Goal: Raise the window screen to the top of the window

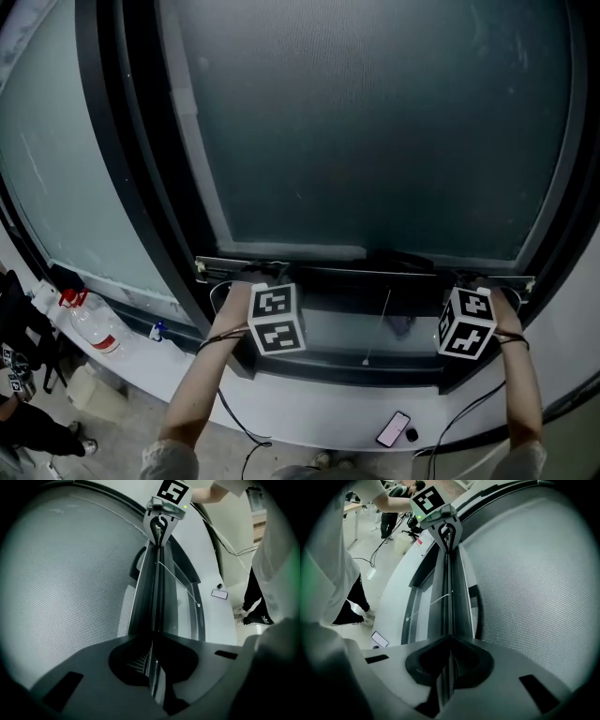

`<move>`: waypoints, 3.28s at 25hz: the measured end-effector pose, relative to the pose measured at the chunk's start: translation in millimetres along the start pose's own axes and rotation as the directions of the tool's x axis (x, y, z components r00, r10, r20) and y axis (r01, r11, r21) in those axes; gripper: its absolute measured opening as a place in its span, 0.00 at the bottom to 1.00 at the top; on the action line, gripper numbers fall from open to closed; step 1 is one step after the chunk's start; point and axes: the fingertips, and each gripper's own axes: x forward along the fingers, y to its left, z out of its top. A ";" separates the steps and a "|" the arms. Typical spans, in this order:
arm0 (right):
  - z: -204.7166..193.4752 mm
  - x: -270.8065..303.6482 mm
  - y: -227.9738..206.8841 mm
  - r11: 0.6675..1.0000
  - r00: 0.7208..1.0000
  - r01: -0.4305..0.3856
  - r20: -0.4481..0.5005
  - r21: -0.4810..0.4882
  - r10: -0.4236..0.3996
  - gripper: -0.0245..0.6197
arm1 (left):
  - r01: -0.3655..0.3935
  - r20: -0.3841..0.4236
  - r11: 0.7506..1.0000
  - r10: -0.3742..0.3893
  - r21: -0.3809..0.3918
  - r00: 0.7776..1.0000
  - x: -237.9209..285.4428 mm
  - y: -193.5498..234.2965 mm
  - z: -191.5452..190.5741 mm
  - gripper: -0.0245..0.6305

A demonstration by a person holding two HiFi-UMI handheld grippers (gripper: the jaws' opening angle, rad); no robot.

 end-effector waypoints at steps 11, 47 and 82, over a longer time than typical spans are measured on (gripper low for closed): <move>15.1 -75.2 -101.5 0.967 0.969 0.245 -0.014 -0.066 -0.247 0.06 | -0.267 0.039 0.963 0.266 0.026 0.963 -70.4 108.1 24.8 0.07; 85.8 -380.2 -419.2 0.607 0.617 0.783 0.040 -0.136 -0.786 0.07 | -0.733 -0.008 0.664 0.742 0.148 0.670 -353.9 443.2 113.5 0.06; 108.9 -465.0 -466.9 0.336 0.332 0.942 0.145 -0.001 -0.932 0.06 | -0.876 0.221 0.413 0.905 -0.250 0.364 -435.0 492.5 140.0 0.08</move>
